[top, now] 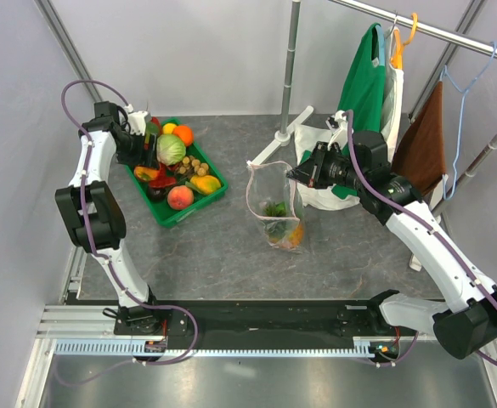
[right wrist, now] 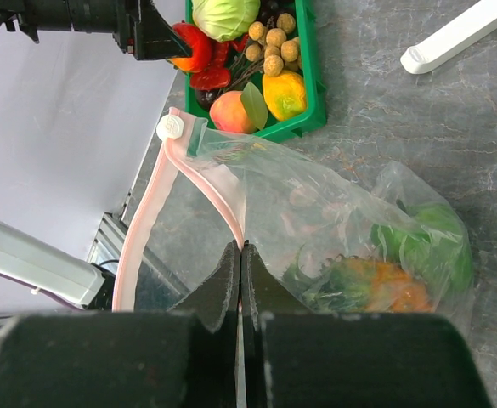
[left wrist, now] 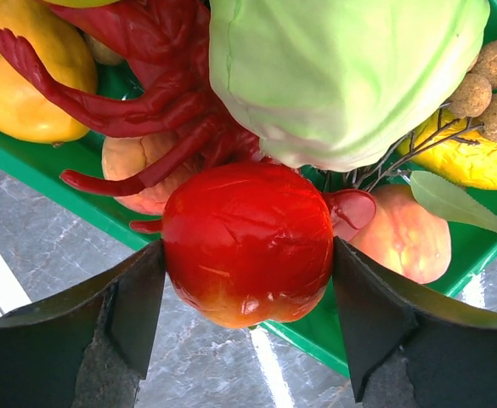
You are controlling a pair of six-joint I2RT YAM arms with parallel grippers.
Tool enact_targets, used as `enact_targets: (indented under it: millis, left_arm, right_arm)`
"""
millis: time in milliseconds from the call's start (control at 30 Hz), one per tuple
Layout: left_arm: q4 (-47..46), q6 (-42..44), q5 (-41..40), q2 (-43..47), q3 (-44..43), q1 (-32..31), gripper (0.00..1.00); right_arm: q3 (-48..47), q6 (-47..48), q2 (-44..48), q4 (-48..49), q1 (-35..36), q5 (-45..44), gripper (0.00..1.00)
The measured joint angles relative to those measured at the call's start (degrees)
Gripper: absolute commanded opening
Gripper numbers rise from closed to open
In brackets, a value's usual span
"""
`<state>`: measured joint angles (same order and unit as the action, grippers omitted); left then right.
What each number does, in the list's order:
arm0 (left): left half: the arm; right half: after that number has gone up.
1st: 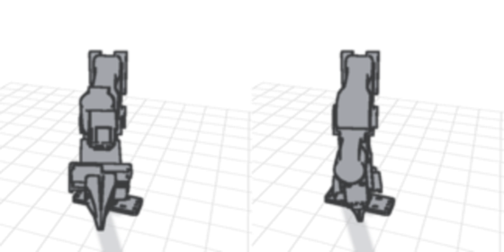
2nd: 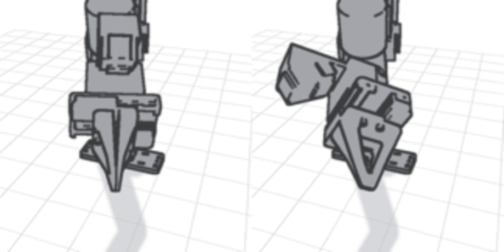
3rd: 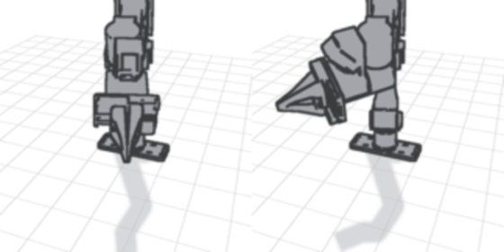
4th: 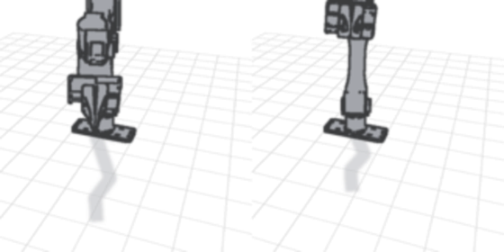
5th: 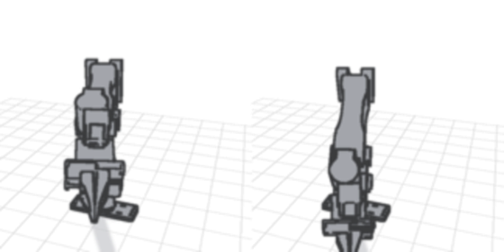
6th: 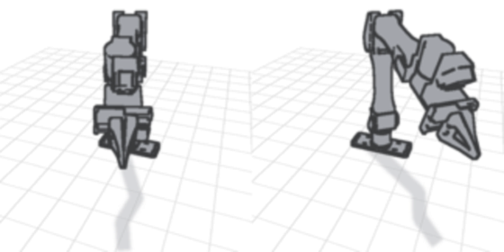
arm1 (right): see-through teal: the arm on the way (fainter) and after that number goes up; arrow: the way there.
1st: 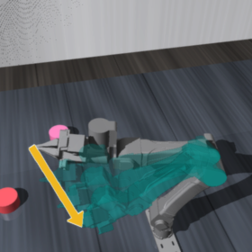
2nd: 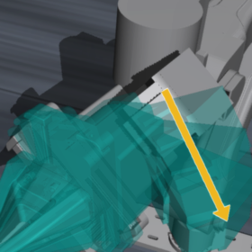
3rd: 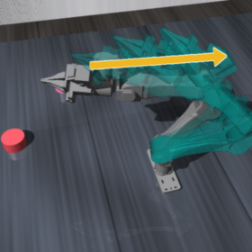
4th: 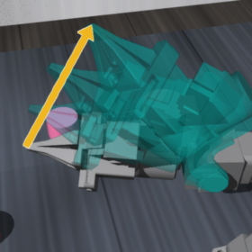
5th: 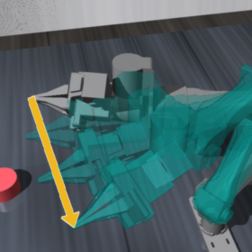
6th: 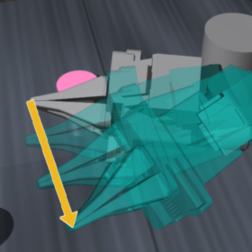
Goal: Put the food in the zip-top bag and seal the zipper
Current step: Pick up the fake fruit from the bin.
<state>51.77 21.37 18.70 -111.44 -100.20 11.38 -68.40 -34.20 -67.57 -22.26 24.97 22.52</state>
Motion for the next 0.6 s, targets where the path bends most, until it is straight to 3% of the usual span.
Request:
enact_targets:
  millis: [233, 433, 600]
  left_arm:
    - [1.4, -1.2, -0.1, 1.9, 0.0, 0.0, 0.72]
    - [5.0, -2.7, 3.0, 11.7, -1.9, -0.5, 0.73]
    - [5.2, -4.7, 9.8, 23.2, -3.8, -8.8, 0.73]
  right_arm:
    - [0.0, 0.3, -0.2, 0.0, 0.0, -0.2, 0.00]
    - [0.0, 0.6, -0.2, 0.0, 0.0, -0.3, 0.00]
    - [0.0, 0.6, -0.3, 0.0, 0.0, -0.4, 0.00]
